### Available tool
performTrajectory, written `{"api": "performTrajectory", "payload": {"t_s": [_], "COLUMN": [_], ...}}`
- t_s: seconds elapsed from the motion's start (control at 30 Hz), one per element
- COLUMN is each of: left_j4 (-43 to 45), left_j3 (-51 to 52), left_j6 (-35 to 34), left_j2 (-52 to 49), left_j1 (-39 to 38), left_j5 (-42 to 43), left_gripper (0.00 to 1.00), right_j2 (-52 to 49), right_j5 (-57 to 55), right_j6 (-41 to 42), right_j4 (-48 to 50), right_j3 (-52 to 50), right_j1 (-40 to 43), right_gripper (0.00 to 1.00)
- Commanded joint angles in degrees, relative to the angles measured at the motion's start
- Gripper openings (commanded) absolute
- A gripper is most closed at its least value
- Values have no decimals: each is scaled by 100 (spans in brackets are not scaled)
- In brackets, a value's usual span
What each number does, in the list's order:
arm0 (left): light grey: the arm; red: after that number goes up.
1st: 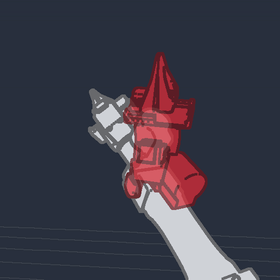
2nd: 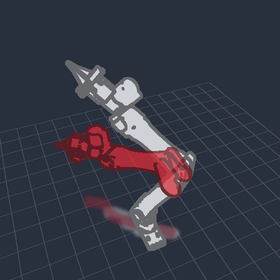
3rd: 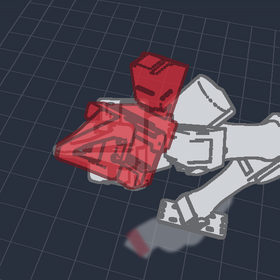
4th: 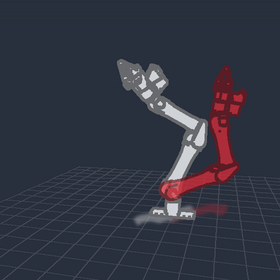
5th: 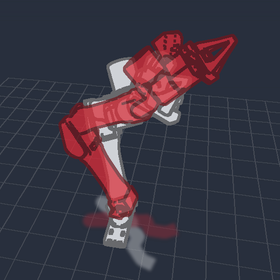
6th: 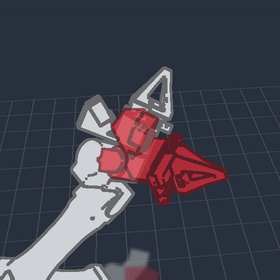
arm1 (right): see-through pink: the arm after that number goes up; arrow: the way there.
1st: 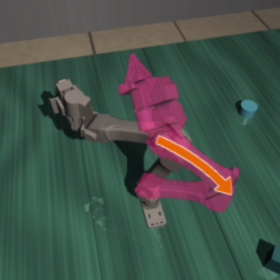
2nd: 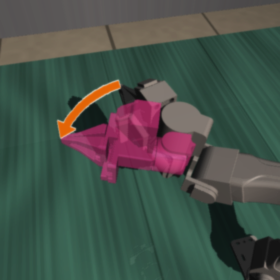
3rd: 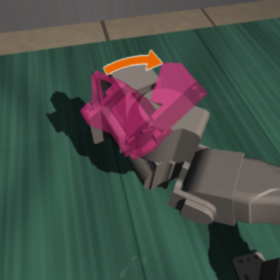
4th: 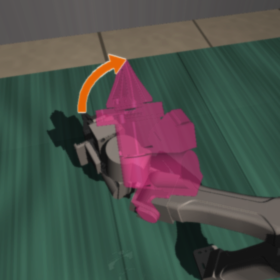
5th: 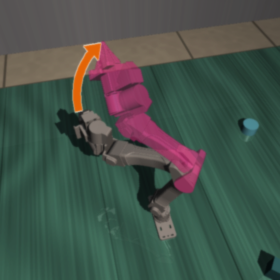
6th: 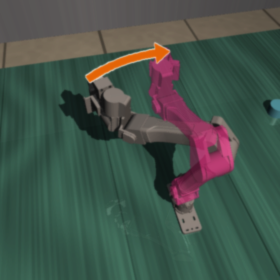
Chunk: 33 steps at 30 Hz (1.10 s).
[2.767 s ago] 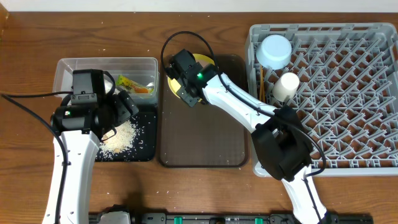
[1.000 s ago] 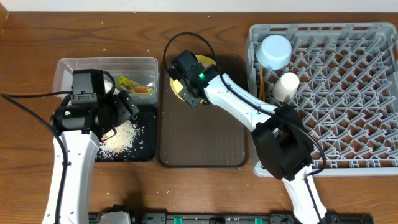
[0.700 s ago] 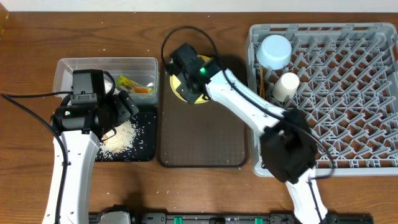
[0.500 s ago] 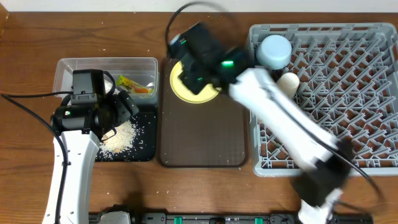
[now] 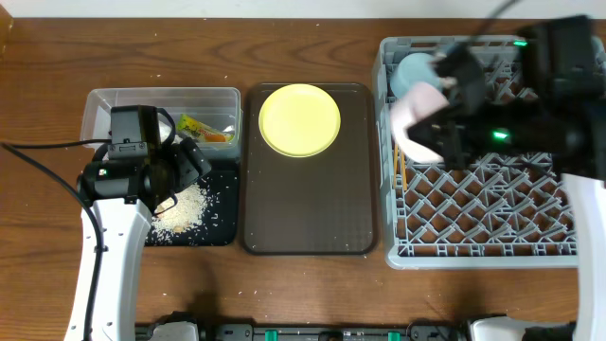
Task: Sort waste into correct bins and load items into the dishwasher rack
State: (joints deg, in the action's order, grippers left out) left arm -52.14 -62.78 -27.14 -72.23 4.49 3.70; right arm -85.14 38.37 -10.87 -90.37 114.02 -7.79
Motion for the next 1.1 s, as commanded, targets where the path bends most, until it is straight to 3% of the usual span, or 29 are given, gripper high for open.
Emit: {"api": "performTrajectory", "payload": {"t_s": [0.0, 0.17, 0.4, 0.73, 1.07], "left_j4": [-13, -13, -13, -13, -13], "left_j3": [-83, -83, -83, -83, -83], "left_j6": [31, 31, 31, 31, 31], "left_j2": [-11, -11, -11, -11, -11], "left_j1": [22, 22, 22, 22, 22], "left_j5": [-31, -31, -31, -31, -31], "left_gripper": [96, 96, 96, 96, 96], "right_j2": [229, 317, 302, 293, -155], "right_j5": [960, 1598, 3851, 3987, 4017], "right_j6": [-857, -1423, -2371, -2796, -2212], "right_j4": [-260, -208, 168, 1231, 2400], "right_j3": [-256, -1246, -3237, -5056, -5952], "right_j1": [625, 1377, 2149, 2756, 3434], "right_gripper": [1, 1, 1, 1, 1]}}
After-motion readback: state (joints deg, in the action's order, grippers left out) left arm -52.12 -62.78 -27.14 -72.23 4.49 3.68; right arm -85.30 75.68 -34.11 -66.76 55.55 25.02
